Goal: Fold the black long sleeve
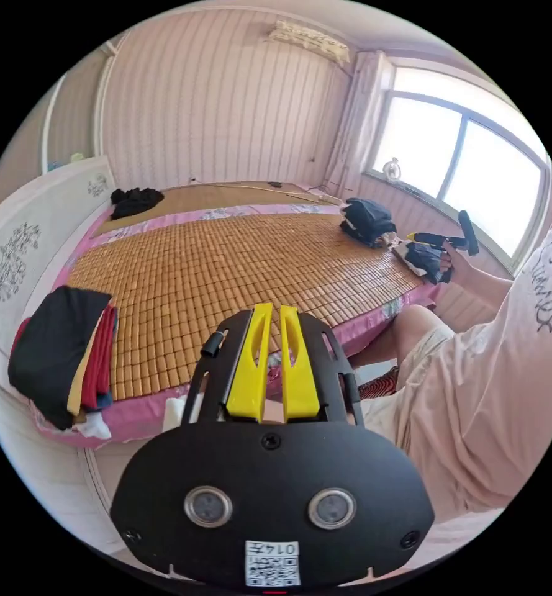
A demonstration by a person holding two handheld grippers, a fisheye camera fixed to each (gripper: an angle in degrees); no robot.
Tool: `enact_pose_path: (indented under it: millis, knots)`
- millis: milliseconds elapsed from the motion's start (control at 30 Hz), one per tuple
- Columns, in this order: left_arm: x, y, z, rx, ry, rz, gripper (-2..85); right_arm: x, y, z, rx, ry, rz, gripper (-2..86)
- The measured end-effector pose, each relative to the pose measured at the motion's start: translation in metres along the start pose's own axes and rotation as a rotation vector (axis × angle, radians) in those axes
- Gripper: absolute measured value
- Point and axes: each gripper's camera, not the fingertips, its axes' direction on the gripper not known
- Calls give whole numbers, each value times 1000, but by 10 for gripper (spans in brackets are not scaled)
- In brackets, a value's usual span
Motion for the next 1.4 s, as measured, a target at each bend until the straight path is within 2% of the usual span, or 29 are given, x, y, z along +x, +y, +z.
enact_pose_path:
  millis: [133,300,400,500,600,833,967,1067,1133,1267,1400]
  knots:
    - [62,-78,58,-56,102,209,17,71,58,-33,80,130,223,1]
    - [143,-165,142,-84,237,393,51,130,118,-39,95,264,377,0]
    - [197,-216,208,-114,346,477,56,152,123,-33,115,347,330,1]
    - [265,-260,274,-133,456,627,58,160,102,-19,156,546,182,4]
    - [330,-301,349,-203,482,742,56,179,72,-4,201,620,141,39]
    - [459,-388,529,-330,512,761,86,232,22,23,189,706,98,103]
    - [514,-415,596,-360,531,722,88,250,8,26,187,675,20,111]
    - [550,-425,637,-344,515,730,104,275,1,45,38,705,-35,96]
    - [569,-430,668,-406,491,721,99,288,4,50,-68,786,-108,40]
    - [582,-439,681,-466,514,701,19,282,19,1,23,806,-91,1]
    - [568,-437,640,-335,486,738,-1,278,65,-92,243,681,21,-5]
